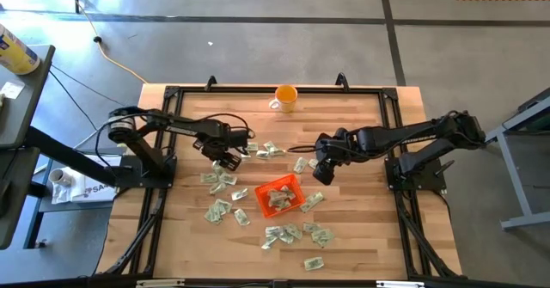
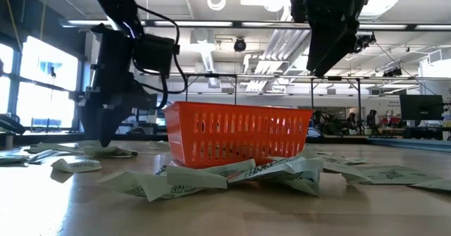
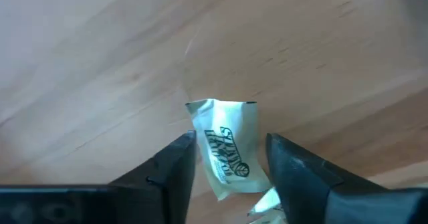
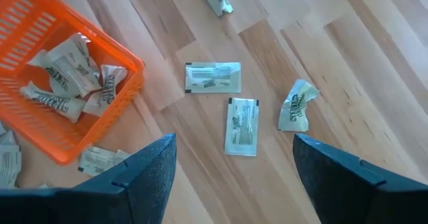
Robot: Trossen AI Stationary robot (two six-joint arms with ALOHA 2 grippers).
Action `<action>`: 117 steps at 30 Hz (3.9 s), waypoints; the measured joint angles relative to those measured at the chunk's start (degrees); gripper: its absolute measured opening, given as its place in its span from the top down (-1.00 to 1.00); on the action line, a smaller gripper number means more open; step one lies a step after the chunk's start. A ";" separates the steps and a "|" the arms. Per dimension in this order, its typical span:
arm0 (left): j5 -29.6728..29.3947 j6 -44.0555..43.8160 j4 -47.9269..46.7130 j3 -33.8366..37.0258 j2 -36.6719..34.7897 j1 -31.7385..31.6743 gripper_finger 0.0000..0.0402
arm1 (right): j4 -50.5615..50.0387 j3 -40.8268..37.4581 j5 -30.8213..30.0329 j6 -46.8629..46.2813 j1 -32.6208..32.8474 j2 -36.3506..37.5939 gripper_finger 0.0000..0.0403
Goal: Pick and place Stevia / Truvia into bins
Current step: Put the stevia packet into the bin
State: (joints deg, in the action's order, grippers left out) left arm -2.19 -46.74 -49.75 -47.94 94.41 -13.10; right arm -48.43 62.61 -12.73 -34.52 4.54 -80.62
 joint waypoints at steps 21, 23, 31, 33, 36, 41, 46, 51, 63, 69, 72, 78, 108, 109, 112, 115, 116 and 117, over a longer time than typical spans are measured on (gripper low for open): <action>-1.51 10.05 0.14 -15.07 -3.83 4.11 0.85 | -0.91 0.00 -0.42 -0.13 0.67 0.05 -0.42; 0.85 13.26 4.01 -18.01 -5.36 7.04 0.86 | -2.03 0.00 -0.39 -0.55 1.42 0.07 -0.42; 4.65 18.21 21.15 -21.31 -1.98 19.20 0.75 | -11.78 -0.04 -1.25 -3.33 6.72 0.07 -0.42; 5.07 18.23 25.30 -21.38 0.90 21.12 0.73 | -12.66 -0.50 -0.95 -4.44 8.16 0.13 -0.42; 4.64 17.39 26.54 -21.27 4.96 23.61 0.72 | -12.46 -2.01 0.97 -6.12 10.25 0.13 -0.42; -0.27 13.14 27.06 -21.38 7.86 26.84 0.59 | -10.66 -4.45 2.17 -9.05 14.90 0.11 -0.42; -4.04 8.89 24.09 -23.88 6.42 28.27 0.24 | -8.63 -6.03 2.20 -10.54 17.50 0.09 -0.42; -3.08 8.78 15.28 -31.33 4.84 28.55 -0.09 | -6.63 -6.47 1.27 -7.35 14.30 0.11 -0.42; -10.91 6.62 -8.26 -46.56 1.98 31.86 -0.13 | 6.28 -6.45 4.54 9.56 -13.62 -6.87 -0.42; -13.55 1.35 -14.33 -46.50 0.60 32.45 0.01 | 10.74 -6.45 6.76 14.11 -18.51 -15.34 -0.42; -13.81 -0.01 -17.54 -46.54 0.55 32.40 0.06 | 11.51 -6.45 4.30 14.23 -19.02 -18.35 -0.42; -14.06 -0.09 -18.56 -46.53 0.57 32.27 0.14 | 12.71 -6.24 6.01 15.04 -20.91 -21.05 -0.20; -25.83 -6.33 14.79 7.09 -41.58 27.11 0.57 | 27.96 2.24 34.66 6.78 -0.78 -14.44 0.89; -25.07 -6.45 15.74 8.33 -42.01 26.24 0.57 | 28.44 2.84 34.05 6.83 -0.40 -15.61 0.87; -19.22 -8.34 16.05 9.83 -42.44 23.59 0.57 | 27.69 4.54 31.94 6.85 0.22 -18.22 0.72; -12.73 -10.49 15.47 9.85 -41.75 22.61 0.53 | 27.80 5.90 30.74 6.86 0.15 -18.93 0.48; -10.85 -10.66 14.87 9.86 -41.74 22.84 0.51 | 27.95 6.18 30.34 6.88 0.13 -18.93 0.39; -9.02 -10.79 14.68 9.86 -41.79 23.16 0.49 | 27.79 6.39 29.83 6.87 0.09 -18.93 0.30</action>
State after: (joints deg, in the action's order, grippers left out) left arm -11.21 -57.54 -35.07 -38.09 52.62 10.06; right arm -20.64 69.00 17.10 -27.65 4.62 -99.55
